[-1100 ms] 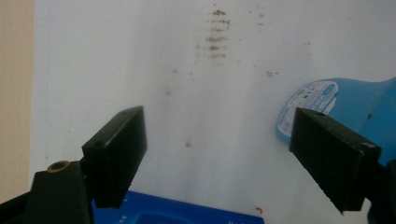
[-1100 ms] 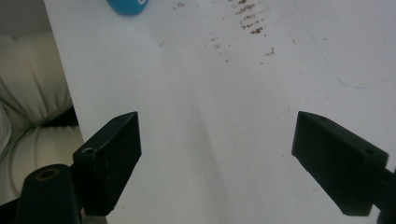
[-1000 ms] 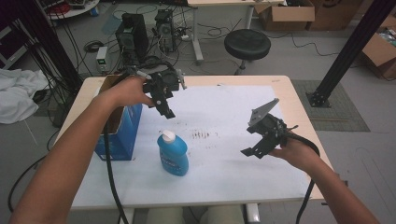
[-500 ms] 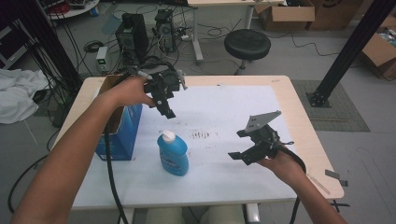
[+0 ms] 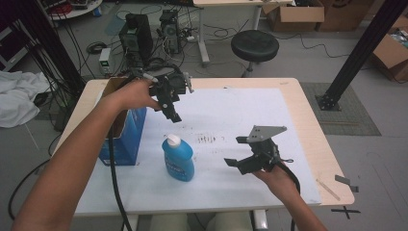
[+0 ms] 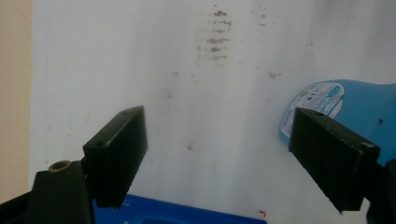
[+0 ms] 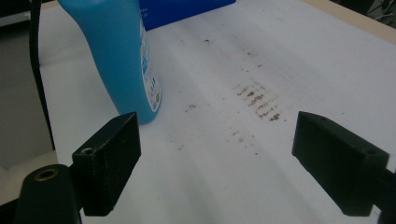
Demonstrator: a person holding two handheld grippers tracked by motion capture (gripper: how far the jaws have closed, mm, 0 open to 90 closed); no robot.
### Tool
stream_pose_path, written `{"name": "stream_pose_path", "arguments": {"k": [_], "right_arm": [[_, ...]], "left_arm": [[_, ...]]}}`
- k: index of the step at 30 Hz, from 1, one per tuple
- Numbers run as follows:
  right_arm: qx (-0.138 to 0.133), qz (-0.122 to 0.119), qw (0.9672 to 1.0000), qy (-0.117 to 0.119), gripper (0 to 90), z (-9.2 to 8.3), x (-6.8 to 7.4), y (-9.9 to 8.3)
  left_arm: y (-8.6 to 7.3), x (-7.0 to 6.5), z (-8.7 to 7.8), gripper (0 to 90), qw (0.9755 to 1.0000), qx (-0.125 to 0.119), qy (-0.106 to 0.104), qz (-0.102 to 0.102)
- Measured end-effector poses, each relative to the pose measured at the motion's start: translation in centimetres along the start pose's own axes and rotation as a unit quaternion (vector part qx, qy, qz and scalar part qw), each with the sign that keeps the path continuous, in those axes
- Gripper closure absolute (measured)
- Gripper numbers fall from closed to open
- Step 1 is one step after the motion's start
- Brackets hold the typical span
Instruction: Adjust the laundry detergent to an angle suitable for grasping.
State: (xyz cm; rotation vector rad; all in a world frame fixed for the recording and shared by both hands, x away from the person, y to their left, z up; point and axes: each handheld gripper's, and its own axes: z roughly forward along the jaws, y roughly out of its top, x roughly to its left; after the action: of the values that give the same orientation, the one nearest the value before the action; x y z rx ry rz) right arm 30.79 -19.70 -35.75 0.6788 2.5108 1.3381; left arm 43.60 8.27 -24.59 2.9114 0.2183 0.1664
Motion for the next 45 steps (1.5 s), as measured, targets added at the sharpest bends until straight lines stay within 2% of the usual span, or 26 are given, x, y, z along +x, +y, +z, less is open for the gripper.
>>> {"name": "stream_pose_path", "arguments": {"k": [9, 13, 22, 37, 45], "right_arm": [[-0.052, 0.014, 0.9986, -0.001, 15.0, 1.8, 2.0, -0.9], [-0.071, 0.022, 0.9972, 0.006, 15.1, 2.6, 2.8, -1.1], [-0.106, 0.024, 0.9941, 0.012, 15.2, 3.9, 4.7, -1.0], [-0.130, 0.024, 0.9907, 0.030, 15.0, 6.5, 6.0, -0.1], [-0.135, 0.013, 0.9901, 0.035, 15.0, 8.2, 6.6, 0.9]], "left_arm": [[0.1, 0.1, 0.1, 20.2, 1.0000, 0.004, -0.001, 0.002], [0.3, 0.1, 0.2, 20.2, 1.0000, 0.001, -0.001, 0.003], [0.3, 0.2, 0.4, 20.2, 1.0000, 0.004, -0.003, 0.004], [0.3, 0.1, 0.5, 20.2, 1.0000, 0.005, -0.003, 0.005], [0.4, 0.2, 0.5, 20.2, 1.0000, 0.005, -0.003, 0.006]]}}
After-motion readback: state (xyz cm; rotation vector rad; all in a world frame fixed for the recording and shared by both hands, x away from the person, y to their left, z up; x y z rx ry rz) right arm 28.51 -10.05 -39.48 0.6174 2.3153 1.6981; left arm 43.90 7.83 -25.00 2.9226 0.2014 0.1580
